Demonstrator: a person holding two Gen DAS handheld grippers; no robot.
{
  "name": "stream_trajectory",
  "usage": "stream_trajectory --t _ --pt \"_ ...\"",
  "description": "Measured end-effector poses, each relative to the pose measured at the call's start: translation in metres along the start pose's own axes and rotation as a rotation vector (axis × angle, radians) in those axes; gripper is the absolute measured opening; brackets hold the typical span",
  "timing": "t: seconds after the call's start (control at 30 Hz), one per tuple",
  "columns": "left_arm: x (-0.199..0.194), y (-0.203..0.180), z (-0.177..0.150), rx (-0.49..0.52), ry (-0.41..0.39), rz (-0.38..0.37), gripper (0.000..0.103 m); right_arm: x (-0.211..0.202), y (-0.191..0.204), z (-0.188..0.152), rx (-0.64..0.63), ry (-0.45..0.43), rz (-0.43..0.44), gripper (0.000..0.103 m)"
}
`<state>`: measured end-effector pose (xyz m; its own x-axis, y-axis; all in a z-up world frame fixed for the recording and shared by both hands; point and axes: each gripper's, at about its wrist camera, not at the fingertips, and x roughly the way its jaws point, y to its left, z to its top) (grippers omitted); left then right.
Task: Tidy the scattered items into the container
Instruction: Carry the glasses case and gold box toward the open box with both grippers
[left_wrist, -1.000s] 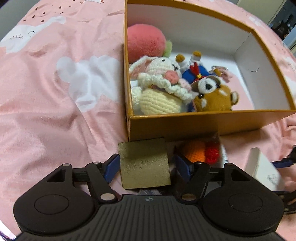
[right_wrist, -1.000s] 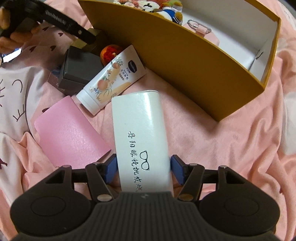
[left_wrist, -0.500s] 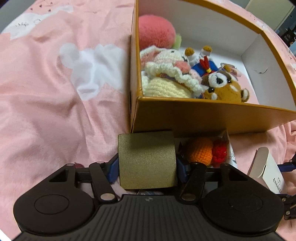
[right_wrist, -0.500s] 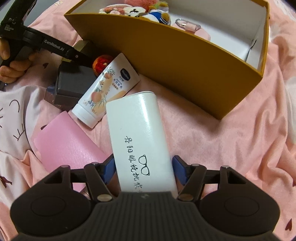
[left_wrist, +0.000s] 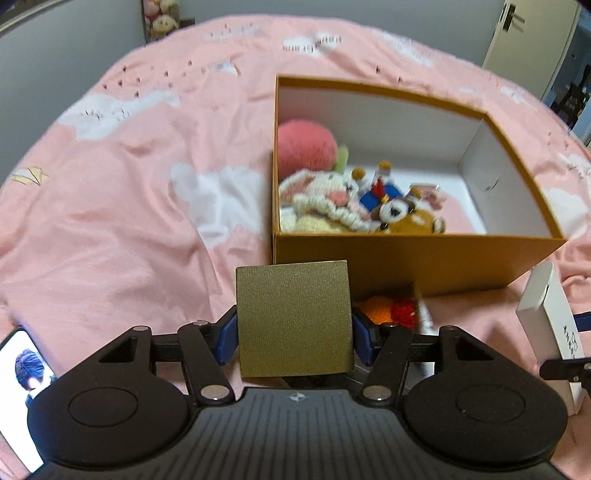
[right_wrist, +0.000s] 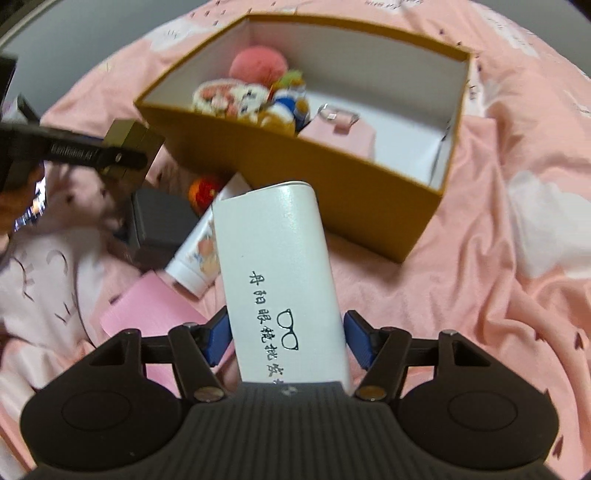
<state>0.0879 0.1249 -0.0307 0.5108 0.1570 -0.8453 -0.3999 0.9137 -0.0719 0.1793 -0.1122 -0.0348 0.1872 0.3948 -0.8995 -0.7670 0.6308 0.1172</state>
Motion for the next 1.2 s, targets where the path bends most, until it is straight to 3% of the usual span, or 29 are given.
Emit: stream_trajectory --t 0.33,0.7,1.03,1.2 --pt "-0.037 -0.022 0.007 0.048 -0.119 -0.080 0.070 -0.046 0.009 0.015 0.025 -0.110 -0.027 0.067" --pt "-0.042 -0.047 0.037 0.128 -0.196 -0.107 0.070 -0.074 0.020 0.062 0.009 -0.217 -0.052 0.066" --pt "-0.029 -0.052 0.081 0.168 -0.237 -0.091 0.070 -0.073 0.000 0.122 0.054 -0.313 -0.129 0.066" --pt "-0.012 -0.052 0.086 0.189 -0.207 -0.099 0.070 -0.035 -0.020 0.146 0.129 -0.256 -0.197 0.066"
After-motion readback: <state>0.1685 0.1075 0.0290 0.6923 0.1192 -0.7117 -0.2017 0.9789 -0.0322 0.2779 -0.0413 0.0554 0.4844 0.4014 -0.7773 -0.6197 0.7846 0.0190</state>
